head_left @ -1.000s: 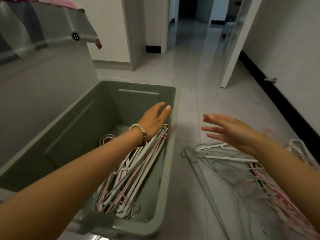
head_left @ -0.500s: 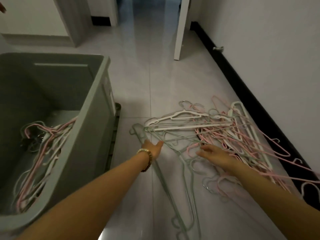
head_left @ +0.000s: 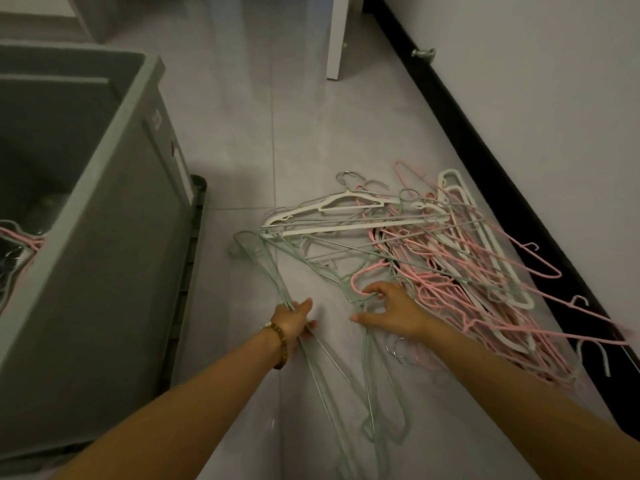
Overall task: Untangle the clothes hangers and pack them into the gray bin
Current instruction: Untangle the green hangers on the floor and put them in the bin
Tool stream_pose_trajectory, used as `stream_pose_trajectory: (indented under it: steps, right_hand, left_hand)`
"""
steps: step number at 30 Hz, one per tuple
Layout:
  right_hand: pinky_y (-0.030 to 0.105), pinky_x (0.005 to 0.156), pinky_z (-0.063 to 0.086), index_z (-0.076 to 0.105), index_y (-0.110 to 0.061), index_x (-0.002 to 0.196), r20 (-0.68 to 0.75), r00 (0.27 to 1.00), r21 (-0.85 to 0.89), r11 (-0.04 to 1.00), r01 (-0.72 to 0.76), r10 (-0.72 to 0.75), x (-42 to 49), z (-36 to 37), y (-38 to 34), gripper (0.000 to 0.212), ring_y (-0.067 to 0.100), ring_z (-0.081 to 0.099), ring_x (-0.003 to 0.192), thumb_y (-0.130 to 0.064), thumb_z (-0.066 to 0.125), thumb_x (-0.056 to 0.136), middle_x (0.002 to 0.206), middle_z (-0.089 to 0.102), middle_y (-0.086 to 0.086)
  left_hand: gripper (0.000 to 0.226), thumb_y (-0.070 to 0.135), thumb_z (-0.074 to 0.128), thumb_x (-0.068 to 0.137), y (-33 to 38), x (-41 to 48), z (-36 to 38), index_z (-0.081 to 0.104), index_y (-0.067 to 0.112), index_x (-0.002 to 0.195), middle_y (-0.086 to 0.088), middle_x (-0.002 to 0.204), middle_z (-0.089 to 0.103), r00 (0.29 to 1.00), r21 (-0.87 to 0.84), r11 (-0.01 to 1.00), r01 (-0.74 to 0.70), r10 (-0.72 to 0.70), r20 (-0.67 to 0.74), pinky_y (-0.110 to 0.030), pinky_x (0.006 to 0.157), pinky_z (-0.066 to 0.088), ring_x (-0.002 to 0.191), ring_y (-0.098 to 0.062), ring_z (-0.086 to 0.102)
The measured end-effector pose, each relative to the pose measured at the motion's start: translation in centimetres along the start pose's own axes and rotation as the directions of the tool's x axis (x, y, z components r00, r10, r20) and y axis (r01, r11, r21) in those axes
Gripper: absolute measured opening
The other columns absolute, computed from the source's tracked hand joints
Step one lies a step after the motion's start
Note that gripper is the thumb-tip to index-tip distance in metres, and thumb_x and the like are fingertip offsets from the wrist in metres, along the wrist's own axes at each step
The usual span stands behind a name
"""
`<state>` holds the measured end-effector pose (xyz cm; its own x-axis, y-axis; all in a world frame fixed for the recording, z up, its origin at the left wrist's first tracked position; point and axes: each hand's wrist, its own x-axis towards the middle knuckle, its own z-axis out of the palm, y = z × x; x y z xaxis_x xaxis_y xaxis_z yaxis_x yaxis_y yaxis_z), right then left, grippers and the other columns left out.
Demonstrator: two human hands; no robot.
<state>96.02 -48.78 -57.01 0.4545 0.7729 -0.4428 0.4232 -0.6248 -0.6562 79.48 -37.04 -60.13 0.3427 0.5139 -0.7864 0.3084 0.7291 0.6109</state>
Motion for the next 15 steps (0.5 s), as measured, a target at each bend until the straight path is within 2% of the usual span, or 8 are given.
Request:
stream_pose_trajectory:
  steps: [2, 4, 5, 7, 9, 12, 15]
  right_hand:
    - [0.023, 0.090, 0.040, 0.057, -0.015, 0.113, -0.033, 0.999, 0.018, 1.000, 0.017, -0.016, -0.1, -0.3, -0.4, 0.054, 0.017, 0.051, 0.111, -0.036, 0.081, 0.069, 0.120, 0.052, 0.006]
    - [0.024, 0.081, 0.039, 0.061, -0.017, 0.102, -0.093, 0.995, 0.018, 0.999, 0.039, -0.037, -0.4, -1.1, -1.0, 0.038, 0.016, 0.053, 0.099, -0.039, 0.075, 0.075, 0.106, 0.057, 0.002]
    - [0.025, 0.079, 0.039, 0.062, -0.018, 0.100, -0.104, 0.993, -0.040, 0.998, 0.044, -0.048, -0.6, -1.7, -1.4, 0.034, 0.016, 0.053, 0.095, -0.043, 0.070, 0.078, 0.102, 0.059, 0.001]
    - [0.029, 0.083, 0.043, 0.060, -0.020, 0.114, -0.092, 0.995, -0.243, 0.970, 0.014, -0.037, -1.1, -2.1, -2.2, 0.046, 0.018, 0.056, 0.100, -0.054, 0.058, 0.083, 0.112, 0.061, 0.004]
    - [0.036, 0.093, 0.044, 0.049, -0.022, 0.128, -0.152, 0.987, -0.365, 0.931, 0.000, -0.060, -1.9, -1.6, -3.3, 0.060, 0.024, 0.054, 0.113, -0.062, 0.050, 0.083, 0.127, 0.055, 0.007]
    - [0.042, 0.100, 0.040, 0.038, -0.020, 0.134, -0.307, 0.939, -0.346, 0.937, 0.041, -0.155, -2.8, -0.1, -5.6, 0.071, 0.027, 0.049, 0.120, -0.067, 0.046, 0.081, 0.130, 0.053, 0.007]
    - [0.041, 0.100, 0.033, 0.031, -0.024, 0.137, -0.411, 0.901, -0.216, 0.975, 0.049, -0.137, -3.0, 0.4, -7.5, 0.073, 0.027, 0.046, 0.120, -0.068, 0.046, 0.080, 0.121, 0.057, 0.004]
  left_hand:
    - [0.027, 0.027, 0.044, 0.097, 0.3, -0.4, 0.4, 0.052, 0.003, 0.105, -0.005, 0.079, 0.050, 0.992, -0.018, 0.992, -0.123, 0.123, -0.028, -0.027, 0.053, 0.044, 0.056, -0.017, 0.052]
    - [0.028, 0.023, 0.032, 0.101, 1.3, -1.1, 0.6, 0.046, 0.012, 0.079, -0.003, 0.067, 0.042, 0.969, -0.105, 0.965, -0.242, 0.234, -0.079, -0.023, 0.044, 0.041, 0.044, -0.012, 0.045]
    - [0.031, 0.020, 0.028, 0.102, 2.0, -1.4, 0.6, 0.041, 0.014, 0.075, -0.003, 0.063, 0.037, 0.959, -0.162, 0.946, -0.281, 0.269, -0.095, -0.019, 0.038, 0.037, 0.037, -0.008, 0.040]
    - [0.033, 0.017, 0.023, 0.102, 3.4, -2.0, 0.6, 0.039, 0.014, 0.073, -0.002, 0.058, 0.030, 0.947, -0.221, 0.922, -0.317, 0.297, -0.121, -0.012, 0.031, 0.028, 0.027, -0.002, 0.029]
    - [0.035, 0.017, 0.021, 0.102, 4.7, -2.6, 0.4, 0.040, 0.015, 0.072, 0.000, 0.058, 0.030, 0.944, -0.221, 0.920, -0.324, 0.300, -0.134, -0.010, 0.030, 0.025, 0.025, 0.000, 0.028]
    - [0.035, 0.017, 0.021, 0.102, 6.8, -3.9, -0.1, 0.040, 0.015, 0.072, 0.000, 0.058, 0.029, 0.945, -0.269, 0.906, -0.328, 0.308, -0.113, -0.010, 0.029, 0.024, 0.024, -0.001, 0.028]
    - [0.036, 0.019, 0.022, 0.102, 9.4, -5.6, -0.5, 0.041, 0.015, 0.071, 0.002, 0.052, 0.031, 0.913, -0.263, 0.875, -0.407, 0.396, -0.096, -0.009, 0.030, 0.023, 0.024, -0.001, 0.027]
